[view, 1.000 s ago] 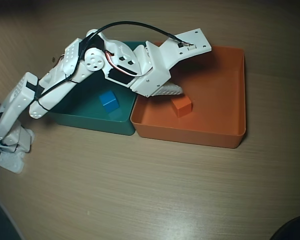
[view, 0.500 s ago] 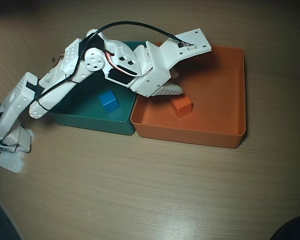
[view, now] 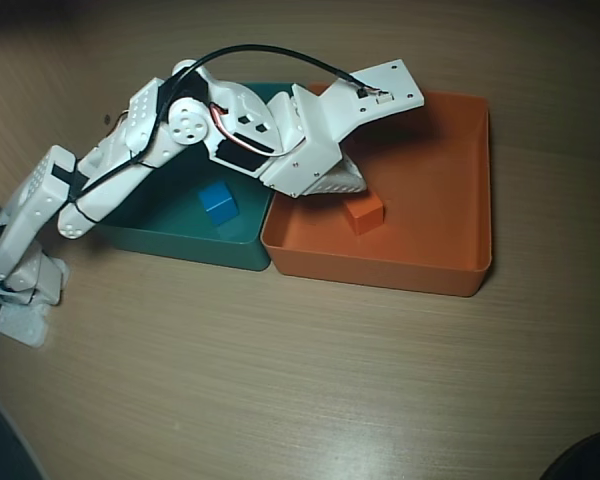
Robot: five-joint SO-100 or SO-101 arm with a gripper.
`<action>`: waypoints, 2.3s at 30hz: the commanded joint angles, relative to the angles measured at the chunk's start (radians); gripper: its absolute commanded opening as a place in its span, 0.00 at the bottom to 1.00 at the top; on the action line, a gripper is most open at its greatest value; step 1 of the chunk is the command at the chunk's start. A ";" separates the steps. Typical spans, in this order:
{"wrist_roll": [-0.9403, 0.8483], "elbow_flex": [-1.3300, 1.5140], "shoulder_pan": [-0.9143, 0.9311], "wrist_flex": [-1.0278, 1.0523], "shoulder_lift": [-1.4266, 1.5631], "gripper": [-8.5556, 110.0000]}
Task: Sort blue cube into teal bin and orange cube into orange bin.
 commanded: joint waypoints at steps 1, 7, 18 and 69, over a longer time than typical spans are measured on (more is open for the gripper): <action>0.008 0.110 0.029 -0.011 0.238 0.04; 0.006 0.525 0.097 -0.011 0.641 0.04; -0.014 1.295 0.367 -0.012 1.362 0.04; 0.003 3.148 0.463 0.086 2.824 0.04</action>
